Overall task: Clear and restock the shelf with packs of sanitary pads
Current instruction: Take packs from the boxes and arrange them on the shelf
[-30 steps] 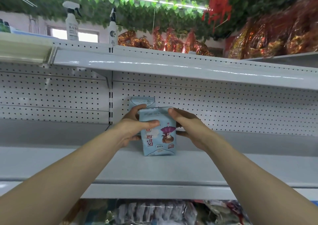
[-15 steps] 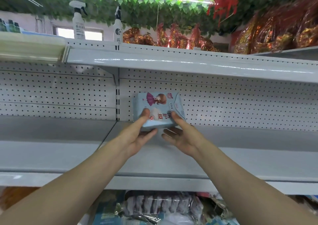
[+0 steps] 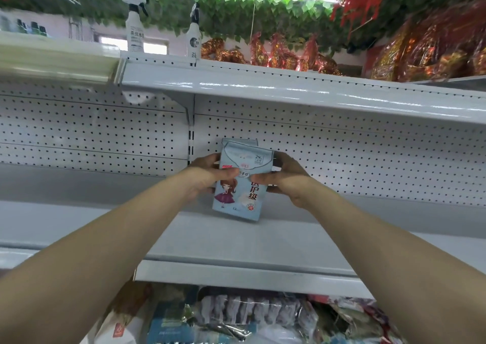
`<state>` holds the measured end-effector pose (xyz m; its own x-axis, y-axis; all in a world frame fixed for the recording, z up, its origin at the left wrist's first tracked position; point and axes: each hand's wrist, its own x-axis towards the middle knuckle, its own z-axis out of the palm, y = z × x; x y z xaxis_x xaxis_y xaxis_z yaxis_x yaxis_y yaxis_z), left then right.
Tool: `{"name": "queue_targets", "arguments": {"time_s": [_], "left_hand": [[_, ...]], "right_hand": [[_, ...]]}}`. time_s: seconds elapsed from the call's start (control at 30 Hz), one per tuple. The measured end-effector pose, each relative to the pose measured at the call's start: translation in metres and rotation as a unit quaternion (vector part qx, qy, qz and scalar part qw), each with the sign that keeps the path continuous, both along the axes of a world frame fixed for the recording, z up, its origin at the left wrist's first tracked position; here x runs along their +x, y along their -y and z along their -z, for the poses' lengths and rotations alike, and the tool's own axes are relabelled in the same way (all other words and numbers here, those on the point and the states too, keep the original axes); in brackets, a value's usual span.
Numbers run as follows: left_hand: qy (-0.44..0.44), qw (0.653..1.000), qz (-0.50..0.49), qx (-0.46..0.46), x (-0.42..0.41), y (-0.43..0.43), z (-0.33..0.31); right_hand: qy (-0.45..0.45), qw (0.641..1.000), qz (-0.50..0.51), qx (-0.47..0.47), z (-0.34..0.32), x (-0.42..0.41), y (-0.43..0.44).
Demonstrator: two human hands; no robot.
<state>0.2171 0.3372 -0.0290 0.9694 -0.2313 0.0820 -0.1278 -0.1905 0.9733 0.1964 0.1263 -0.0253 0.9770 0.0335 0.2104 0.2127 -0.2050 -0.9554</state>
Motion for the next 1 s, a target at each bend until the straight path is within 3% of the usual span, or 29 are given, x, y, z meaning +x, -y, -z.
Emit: {"name": "queue_targets", "arguments": {"time_s": [0.67,1.0], "left_hand": [[-0.009,1.0,-0.005,-0.011,0.049,-0.007,0.011],[0.016,1.0,-0.006,0.004,0.065,-0.002,0.013]], "right_hand": [[-0.01,0.996,-0.079,-0.047,0.012,0.072,0.004],[-0.002,0.998,-0.036,-0.061,0.022,0.08,0.003]]}}
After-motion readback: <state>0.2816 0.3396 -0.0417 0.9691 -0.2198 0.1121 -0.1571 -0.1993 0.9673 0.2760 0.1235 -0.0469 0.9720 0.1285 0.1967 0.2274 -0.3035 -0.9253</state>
